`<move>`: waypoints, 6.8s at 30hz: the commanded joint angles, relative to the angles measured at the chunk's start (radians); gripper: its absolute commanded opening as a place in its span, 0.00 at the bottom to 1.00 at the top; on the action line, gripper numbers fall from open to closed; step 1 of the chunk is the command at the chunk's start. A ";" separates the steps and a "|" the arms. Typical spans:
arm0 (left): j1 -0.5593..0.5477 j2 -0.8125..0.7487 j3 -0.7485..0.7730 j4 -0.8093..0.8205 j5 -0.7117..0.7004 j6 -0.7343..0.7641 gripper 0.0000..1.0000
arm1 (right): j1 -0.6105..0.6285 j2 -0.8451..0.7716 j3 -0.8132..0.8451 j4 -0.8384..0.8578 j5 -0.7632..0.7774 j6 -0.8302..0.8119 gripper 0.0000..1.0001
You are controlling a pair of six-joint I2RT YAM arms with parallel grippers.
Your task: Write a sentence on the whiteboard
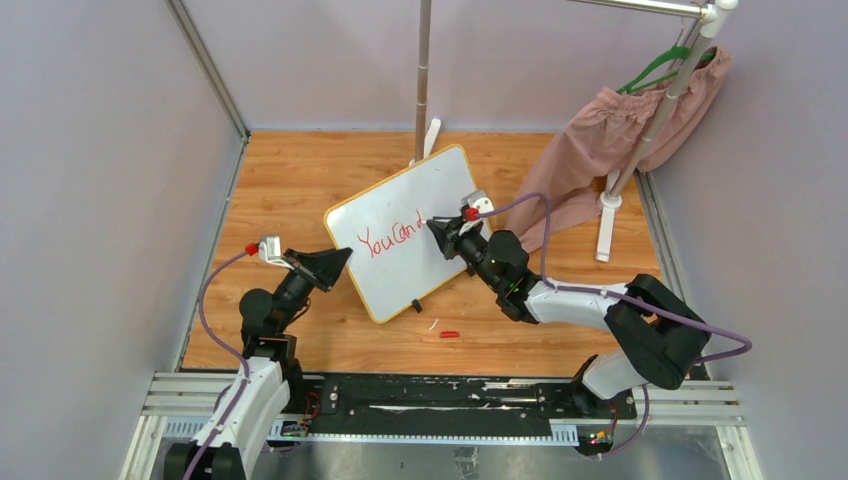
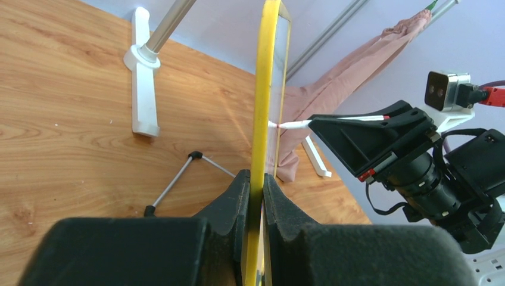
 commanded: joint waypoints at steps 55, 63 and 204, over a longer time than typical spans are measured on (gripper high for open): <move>-0.006 -0.004 -0.157 0.024 -0.018 0.010 0.00 | -0.025 -0.001 -0.005 -0.016 -0.001 0.036 0.00; -0.005 -0.004 -0.157 0.024 -0.021 0.012 0.00 | -0.023 -0.017 -0.045 -0.012 0.018 0.036 0.00; -0.014 0.025 -0.158 -0.006 0.010 0.118 0.00 | -0.151 -0.165 0.031 -0.286 -0.165 0.001 0.00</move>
